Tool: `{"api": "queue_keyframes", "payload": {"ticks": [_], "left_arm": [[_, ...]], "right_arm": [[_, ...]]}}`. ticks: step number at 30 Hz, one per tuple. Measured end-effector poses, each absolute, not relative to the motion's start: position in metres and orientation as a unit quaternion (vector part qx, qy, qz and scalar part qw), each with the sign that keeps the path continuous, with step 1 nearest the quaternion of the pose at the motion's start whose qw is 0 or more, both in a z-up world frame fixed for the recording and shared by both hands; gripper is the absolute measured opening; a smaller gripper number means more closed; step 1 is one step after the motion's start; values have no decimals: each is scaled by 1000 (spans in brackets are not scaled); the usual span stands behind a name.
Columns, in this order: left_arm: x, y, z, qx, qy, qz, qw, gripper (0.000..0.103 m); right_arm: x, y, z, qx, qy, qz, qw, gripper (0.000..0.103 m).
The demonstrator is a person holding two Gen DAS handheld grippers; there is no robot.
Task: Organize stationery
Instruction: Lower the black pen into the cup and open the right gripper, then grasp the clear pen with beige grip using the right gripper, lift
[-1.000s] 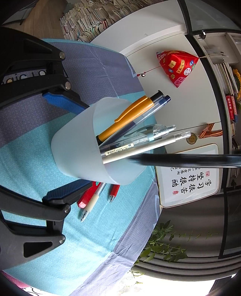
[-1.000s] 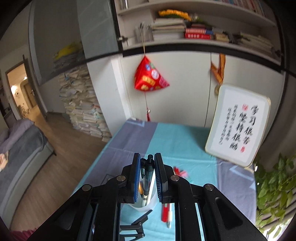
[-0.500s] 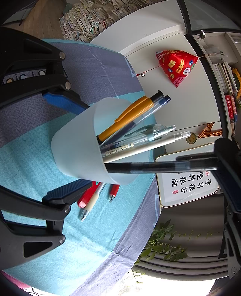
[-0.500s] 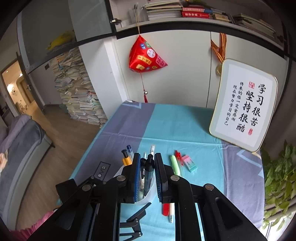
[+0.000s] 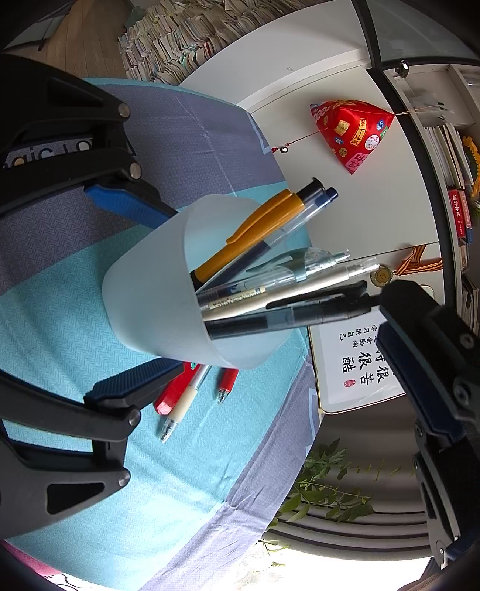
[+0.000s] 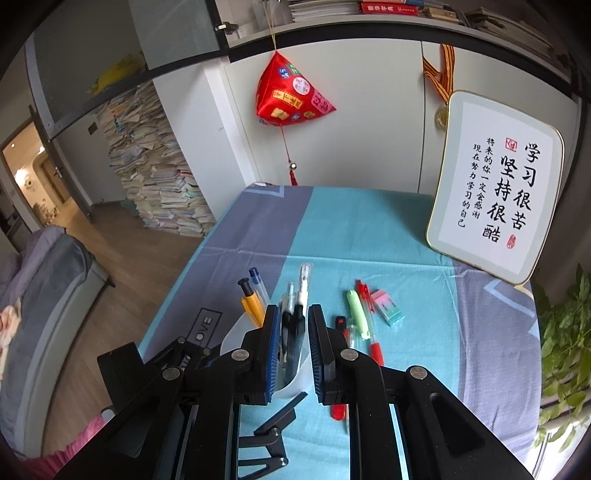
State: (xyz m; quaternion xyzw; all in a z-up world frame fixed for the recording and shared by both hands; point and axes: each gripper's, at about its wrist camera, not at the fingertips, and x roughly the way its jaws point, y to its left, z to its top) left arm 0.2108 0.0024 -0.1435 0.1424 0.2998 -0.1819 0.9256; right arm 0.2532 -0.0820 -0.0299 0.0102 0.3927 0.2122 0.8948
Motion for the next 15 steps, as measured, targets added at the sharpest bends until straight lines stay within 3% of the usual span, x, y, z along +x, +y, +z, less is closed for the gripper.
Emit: {"api": "queue_keyframes", "payload": {"ticks": [6, 15], "left_arm": [[211, 2, -144, 143, 299, -182, 926, 70], [211, 2, -143, 144, 298, -182, 926, 70]], "right_arm": [[243, -102, -35, 24, 378, 201, 903, 16], [244, -128, -131, -6, 465, 158, 871, 16]]}}
